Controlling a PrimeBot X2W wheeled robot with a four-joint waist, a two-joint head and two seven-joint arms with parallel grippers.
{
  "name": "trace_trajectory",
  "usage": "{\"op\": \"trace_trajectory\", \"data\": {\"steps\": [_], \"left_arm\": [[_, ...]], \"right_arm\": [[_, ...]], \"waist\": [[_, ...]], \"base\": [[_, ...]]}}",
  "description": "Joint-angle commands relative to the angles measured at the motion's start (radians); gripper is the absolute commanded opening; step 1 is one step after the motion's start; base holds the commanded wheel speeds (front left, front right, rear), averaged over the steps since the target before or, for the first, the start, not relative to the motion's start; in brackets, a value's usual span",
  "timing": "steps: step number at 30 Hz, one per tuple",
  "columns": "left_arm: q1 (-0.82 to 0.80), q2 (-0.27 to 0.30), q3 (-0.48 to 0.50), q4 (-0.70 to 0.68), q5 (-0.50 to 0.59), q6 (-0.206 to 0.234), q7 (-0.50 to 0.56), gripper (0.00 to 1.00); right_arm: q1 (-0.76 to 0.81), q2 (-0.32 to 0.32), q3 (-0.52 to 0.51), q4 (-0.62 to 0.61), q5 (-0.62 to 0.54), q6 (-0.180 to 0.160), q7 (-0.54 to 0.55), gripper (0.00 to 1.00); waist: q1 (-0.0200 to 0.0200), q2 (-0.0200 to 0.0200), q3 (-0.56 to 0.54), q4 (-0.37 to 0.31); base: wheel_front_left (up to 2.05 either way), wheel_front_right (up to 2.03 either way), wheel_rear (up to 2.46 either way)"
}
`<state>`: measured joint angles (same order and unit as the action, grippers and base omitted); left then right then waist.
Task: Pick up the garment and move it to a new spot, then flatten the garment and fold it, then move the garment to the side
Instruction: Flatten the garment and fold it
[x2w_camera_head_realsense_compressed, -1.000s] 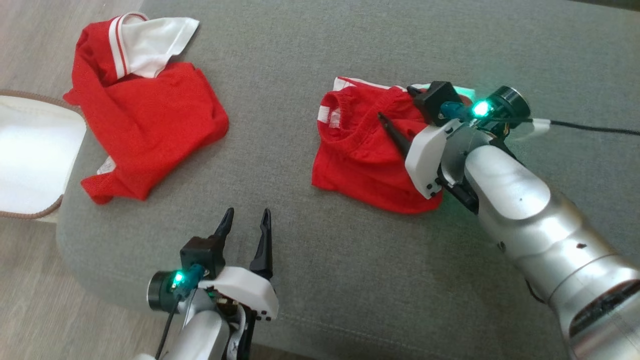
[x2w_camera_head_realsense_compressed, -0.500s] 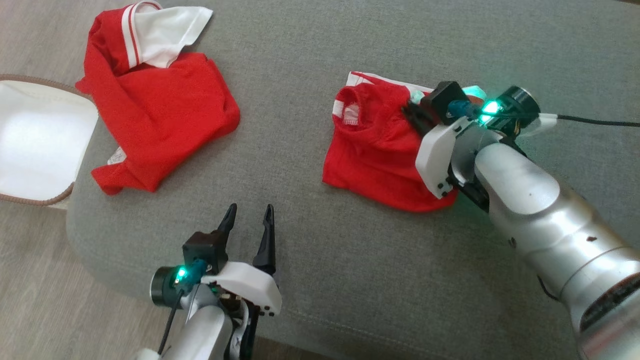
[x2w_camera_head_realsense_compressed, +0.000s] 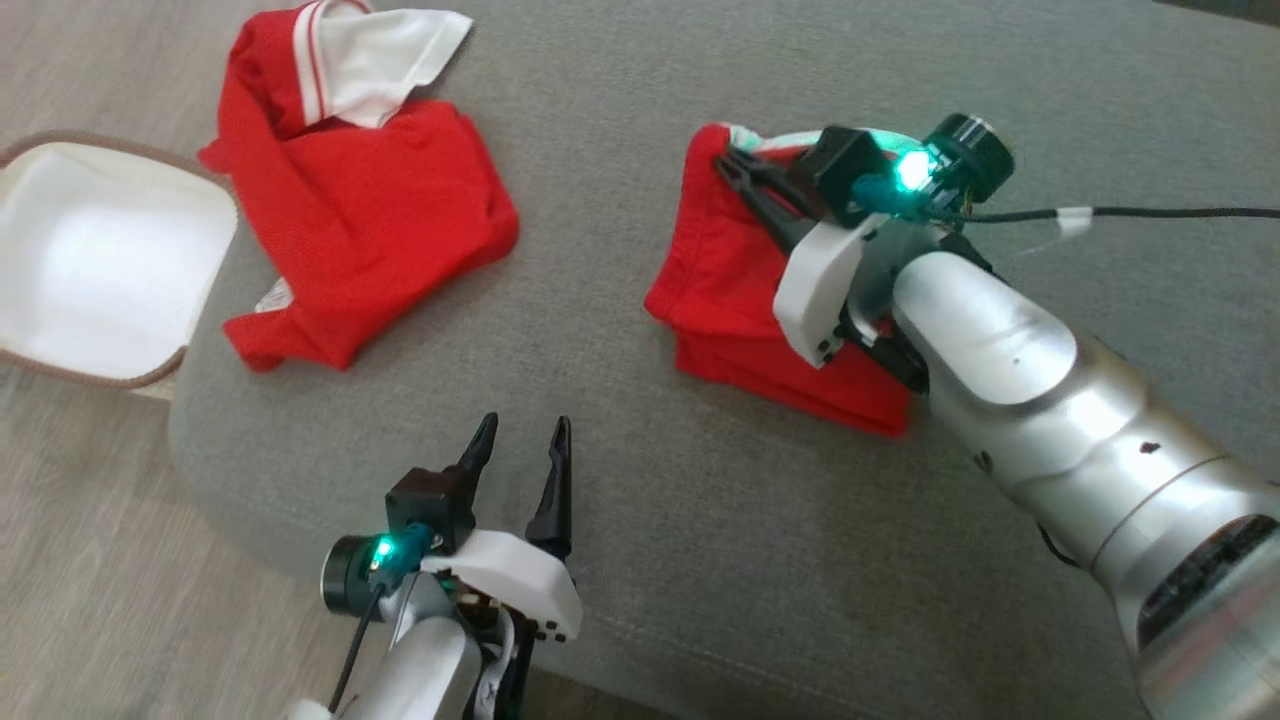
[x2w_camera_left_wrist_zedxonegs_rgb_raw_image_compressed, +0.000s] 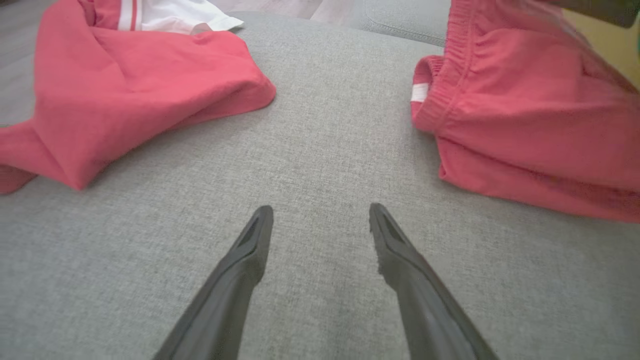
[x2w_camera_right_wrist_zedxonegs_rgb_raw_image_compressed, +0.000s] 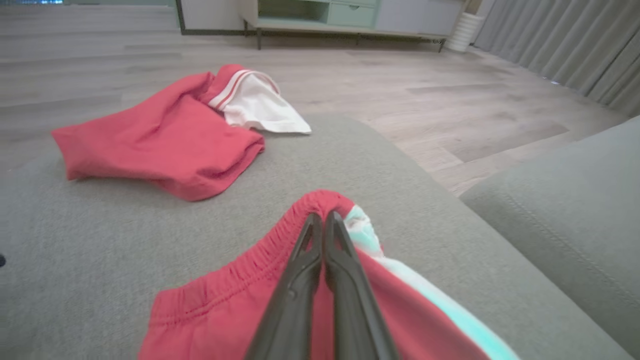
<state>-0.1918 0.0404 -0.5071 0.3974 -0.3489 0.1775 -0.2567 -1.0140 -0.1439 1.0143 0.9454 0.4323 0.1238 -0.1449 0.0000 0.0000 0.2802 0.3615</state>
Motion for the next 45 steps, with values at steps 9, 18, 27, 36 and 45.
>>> {"op": "trace_trajectory", "data": {"steps": [9, 18, 27, 36, 45], "left_arm": [[-0.029, 0.01, 0.045, -0.032, -0.005, 0.018, -0.005, 1.0], [-0.027, 0.01, 0.103, -0.048, 0.039, 0.024, -0.005, 1.0], [-0.029, 0.01, 0.162, -0.055, 0.107, 0.013, -0.005, 1.0], [-0.003, 0.01, 0.242, -0.041, 0.167, -0.009, -0.005, 1.0], [0.035, 0.01, 0.313, -0.028, 0.198, -0.03, -0.005, 1.0]], "right_arm": [[0.001, 0.03, -0.046, 0.097, 0.044, 0.007, -0.075, 1.0], [0.044, 0.006, -0.266, -0.018, 0.044, 0.007, -0.116, 1.0], [0.364, 0.013, -0.692, -0.256, -0.149, 0.007, -0.117, 1.0], [0.597, 0.084, -0.923, -0.402, -0.298, 0.007, -0.117, 1.0], [0.701, 0.093, -0.961, -0.446, -0.243, 0.007, -0.117, 1.0]], "waist": [[0.0, 0.0, 0.013, 0.026], [0.0, 0.0, -0.018, -0.063], [0.0, 0.0, -0.056, -0.181], [0.0, 0.0, -0.092, -0.278], [0.0, 0.0, -0.125, -0.34]], "base": [[0.0, 0.0, 0.0], [0.0, 0.0, 0.0], [0.0, 0.0, 0.0], [0.0, 0.0, 0.0], [0.0, 0.0, 0.0]]}}
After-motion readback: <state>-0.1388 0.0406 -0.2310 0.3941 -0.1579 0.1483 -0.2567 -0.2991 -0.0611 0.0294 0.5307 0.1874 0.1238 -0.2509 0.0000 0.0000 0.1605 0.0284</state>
